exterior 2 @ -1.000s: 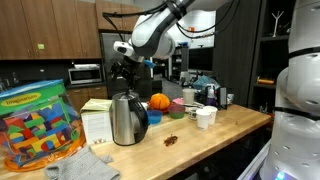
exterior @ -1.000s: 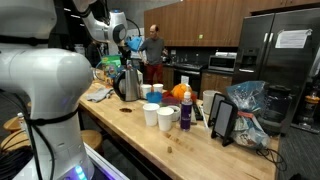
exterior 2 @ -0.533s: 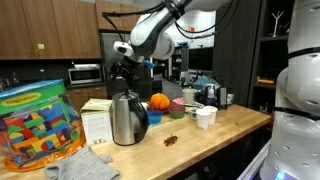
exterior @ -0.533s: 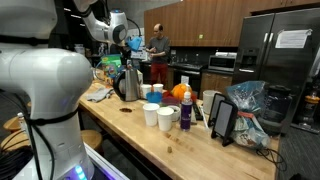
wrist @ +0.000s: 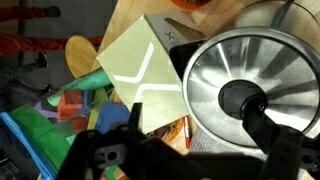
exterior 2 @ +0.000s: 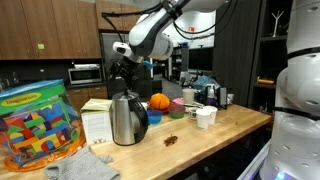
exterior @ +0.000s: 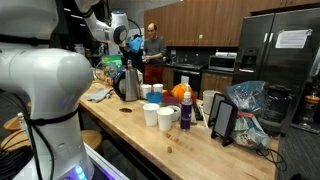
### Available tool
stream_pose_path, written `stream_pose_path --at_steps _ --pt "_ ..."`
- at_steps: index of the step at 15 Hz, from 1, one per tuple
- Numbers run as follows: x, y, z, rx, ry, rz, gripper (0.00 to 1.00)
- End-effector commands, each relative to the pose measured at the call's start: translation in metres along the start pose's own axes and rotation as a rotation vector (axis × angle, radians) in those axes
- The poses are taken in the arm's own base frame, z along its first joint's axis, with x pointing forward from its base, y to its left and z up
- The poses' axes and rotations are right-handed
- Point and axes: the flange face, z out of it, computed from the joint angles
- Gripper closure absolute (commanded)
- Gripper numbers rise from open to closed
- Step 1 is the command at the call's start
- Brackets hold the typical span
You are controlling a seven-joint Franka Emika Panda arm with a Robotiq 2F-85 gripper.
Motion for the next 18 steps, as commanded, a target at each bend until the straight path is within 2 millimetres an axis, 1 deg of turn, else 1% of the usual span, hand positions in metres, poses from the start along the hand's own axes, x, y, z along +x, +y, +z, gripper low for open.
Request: stream_pose_path --at_steps 1,7,18 --pt "-0.007 0.007 0.003 -0.017 0.003 -0.004 0.0" --pt "-0.012 0.011 0.003 -0.02 0.001 0.004 0.0" --pt "-0.018 0.004 0.006 -0.015 0.04 0.081 0.0"
